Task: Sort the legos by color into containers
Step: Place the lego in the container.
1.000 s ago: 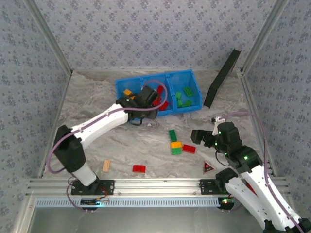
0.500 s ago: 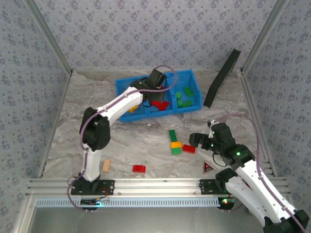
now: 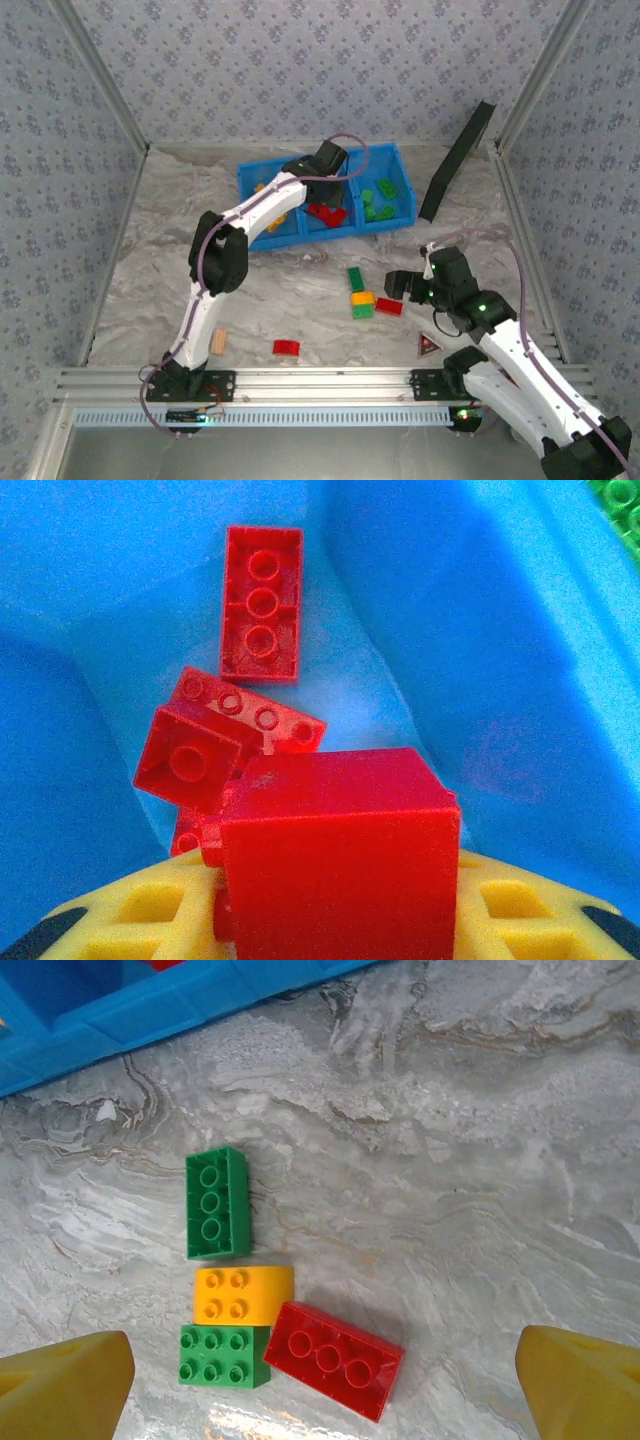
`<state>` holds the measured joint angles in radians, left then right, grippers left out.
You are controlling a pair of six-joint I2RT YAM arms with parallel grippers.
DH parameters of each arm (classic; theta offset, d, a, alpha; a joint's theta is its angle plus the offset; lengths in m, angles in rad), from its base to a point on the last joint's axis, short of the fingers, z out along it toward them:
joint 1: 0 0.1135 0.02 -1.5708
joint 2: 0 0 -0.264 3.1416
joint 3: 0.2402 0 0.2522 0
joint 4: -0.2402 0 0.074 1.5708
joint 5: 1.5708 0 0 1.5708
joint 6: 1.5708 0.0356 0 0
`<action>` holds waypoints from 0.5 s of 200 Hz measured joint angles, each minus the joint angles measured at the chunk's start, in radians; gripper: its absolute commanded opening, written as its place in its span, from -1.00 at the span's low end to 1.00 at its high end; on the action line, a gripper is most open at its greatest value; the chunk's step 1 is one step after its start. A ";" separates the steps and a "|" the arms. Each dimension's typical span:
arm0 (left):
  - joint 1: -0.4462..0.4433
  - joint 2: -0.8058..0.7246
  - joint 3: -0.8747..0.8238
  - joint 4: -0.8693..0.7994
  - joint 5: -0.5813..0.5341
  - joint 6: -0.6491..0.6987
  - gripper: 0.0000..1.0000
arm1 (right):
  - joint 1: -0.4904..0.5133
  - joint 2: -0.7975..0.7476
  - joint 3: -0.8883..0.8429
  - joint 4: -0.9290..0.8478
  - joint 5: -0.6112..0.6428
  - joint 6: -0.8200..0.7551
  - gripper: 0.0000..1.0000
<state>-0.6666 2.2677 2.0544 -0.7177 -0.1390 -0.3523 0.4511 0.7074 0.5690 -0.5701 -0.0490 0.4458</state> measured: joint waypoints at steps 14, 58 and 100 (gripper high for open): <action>0.005 0.011 0.000 -0.009 0.003 0.000 -0.22 | 0.000 0.026 0.000 0.018 -0.003 -0.023 1.00; 0.006 0.033 0.000 -0.016 0.020 -0.013 0.01 | 0.001 0.151 0.036 0.058 -0.013 -0.088 0.98; 0.005 0.035 0.000 -0.011 0.023 -0.024 0.27 | 0.003 0.269 0.081 0.117 -0.038 -0.126 0.95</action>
<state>-0.6621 2.3032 2.0541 -0.7288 -0.1162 -0.3763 0.4541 0.9768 0.6502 -0.4526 -0.0872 0.3195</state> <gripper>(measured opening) 0.610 0.982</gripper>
